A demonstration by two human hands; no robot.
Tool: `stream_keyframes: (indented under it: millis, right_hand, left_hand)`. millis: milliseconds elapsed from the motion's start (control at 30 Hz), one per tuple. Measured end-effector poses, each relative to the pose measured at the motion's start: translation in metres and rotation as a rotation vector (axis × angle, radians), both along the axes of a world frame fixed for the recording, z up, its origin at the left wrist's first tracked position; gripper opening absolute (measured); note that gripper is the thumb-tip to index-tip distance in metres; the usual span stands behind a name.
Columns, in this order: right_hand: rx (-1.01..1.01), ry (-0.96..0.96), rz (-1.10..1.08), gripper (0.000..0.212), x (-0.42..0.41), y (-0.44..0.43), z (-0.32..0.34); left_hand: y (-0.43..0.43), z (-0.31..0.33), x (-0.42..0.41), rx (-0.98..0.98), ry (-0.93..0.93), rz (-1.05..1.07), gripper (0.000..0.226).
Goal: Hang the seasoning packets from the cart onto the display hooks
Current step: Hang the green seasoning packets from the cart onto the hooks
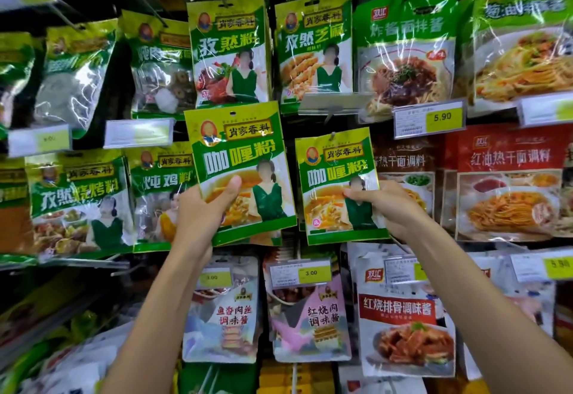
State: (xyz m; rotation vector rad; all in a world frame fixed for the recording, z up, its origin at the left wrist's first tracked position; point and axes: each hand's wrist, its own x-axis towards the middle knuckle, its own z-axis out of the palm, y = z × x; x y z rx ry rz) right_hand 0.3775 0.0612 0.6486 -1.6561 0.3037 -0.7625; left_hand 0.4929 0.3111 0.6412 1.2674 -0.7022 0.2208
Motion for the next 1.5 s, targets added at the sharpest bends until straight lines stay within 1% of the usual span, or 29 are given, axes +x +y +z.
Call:
stream_keyframes:
  millis: [33,133,167,267,333,433,533,600,633,667,700,733,800,867,900,933,1000,1033,1100,1133,1200,1233,1300,1333,1400,1500]
  right_hand:
    - [-0.005,0.010,-0.013,0.059,0.003,-0.002,0.000]
    - [-0.029,0.007,-0.069,0.041,0.014,-0.007,0.001]
    - [-0.030,0.007,-0.089,0.041,0.017,-0.007,0.001]
    - [-0.053,0.021,-0.113,0.058,0.023,-0.007,0.002]
    - [-0.092,0.033,-0.138,0.063,0.025,-0.008,0.000]
    - [-0.217,0.034,-0.217,0.047,0.016,-0.004,-0.007]
    - [-0.403,0.045,-0.415,0.042,-0.001,0.003,-0.021]
    - [-0.500,-0.058,-0.545,0.033,-0.013,0.010,-0.029]
    - [-0.512,-0.132,-0.567,0.026,-0.019,0.016,-0.032]
    - [-0.495,-0.187,-0.542,0.020,-0.023,0.023,-0.033]
    - [-0.450,-0.226,-0.461,0.016,-0.027,0.030,-0.033]
    - [-0.381,-0.251,-0.336,0.017,-0.030,0.038,-0.031]
    - [-0.227,-0.263,-0.065,0.033,-0.035,0.053,-0.024]
    - [-0.214,-0.217,0.041,0.053,-0.036,0.064,-0.017]
    - [-0.219,-0.199,0.059,0.058,-0.036,0.068,-0.015]
    - [-0.207,-0.188,0.061,0.055,-0.036,0.070,-0.014]
    - [-0.143,-0.217,0.040,0.037,-0.033,0.066,-0.014]
    - [-0.109,-0.230,0.028,0.030,-0.032,0.063,-0.015]
    - [-0.063,-0.248,0.018,0.027,-0.032,0.056,-0.016]
    - [-0.048,-0.251,0.014,0.026,-0.032,0.053,-0.017]
    - [-0.044,-0.248,0.000,0.028,-0.031,0.047,-0.020]
    - [-0.046,-0.250,-0.006,0.028,-0.030,0.043,-0.022]
    - [-0.029,-0.253,-0.023,0.026,-0.030,0.036,-0.025]
    - [-0.022,-0.255,-0.035,0.026,-0.029,0.033,-0.025]
    - [-0.037,-0.257,-0.057,0.024,-0.028,0.027,-0.024]
    - [-0.033,-0.265,-0.045,0.021,-0.025,0.023,-0.017]
  left_hand:
    - [-0.001,0.000,0.000,-0.002,-0.002,0.001,0.032]
    - [-0.003,-0.001,-0.001,-0.004,-0.002,0.007,0.027]
    - [-0.004,-0.002,0.000,-0.005,-0.003,0.003,0.024]
    - [-0.006,-0.005,0.000,-0.002,-0.011,-0.002,0.014]
    - [-0.007,-0.006,-0.003,-0.009,0.004,-0.004,0.020]
    - [-0.007,-0.009,-0.008,-0.008,0.010,-0.015,0.031]
    - [-0.006,-0.016,-0.013,-0.008,0.005,-0.042,0.046]
    - [-0.008,-0.022,-0.018,-0.007,0.032,-0.079,0.050]
    - [-0.011,-0.025,-0.021,-0.006,0.047,-0.101,0.051]
    - [-0.015,-0.027,-0.024,-0.004,0.063,-0.120,0.051]
    - [-0.019,-0.029,-0.027,0.006,0.077,-0.139,0.047]
    - [-0.024,-0.031,-0.030,0.023,0.086,-0.160,0.039]
    - [-0.034,-0.034,-0.038,0.067,0.081,-0.209,0.029]
    - [-0.045,-0.036,-0.045,0.095,0.074,-0.244,0.028]
    - [-0.050,-0.036,-0.049,0.104,0.068,-0.254,0.027]
    - [-0.054,-0.035,-0.052,0.112,0.065,-0.259,0.025]
    - [-0.060,-0.033,-0.056,0.129,0.059,-0.247,0.024]
    - [-0.061,-0.032,-0.056,0.157,0.031,-0.218,0.030]
    - [-0.060,-0.027,-0.053,0.226,-0.102,-0.089,0.049]
    - [-0.057,-0.022,-0.049,0.221,-0.194,0.025,0.048]
    - [-0.048,-0.005,-0.039,0.154,-0.444,0.410,0.029]
    - [-0.044,0.006,-0.033,0.130,-0.577,0.615,0.023]
    - [-0.040,0.027,-0.017,0.142,-0.803,0.922,0.024]
    - [-0.040,0.035,-0.007,0.161,-0.881,1.020,0.027]
    - [-0.042,0.048,0.011,0.215,-0.950,1.125,0.034]
    - [-0.046,0.054,0.031,0.275,-0.994,1.158,0.038]
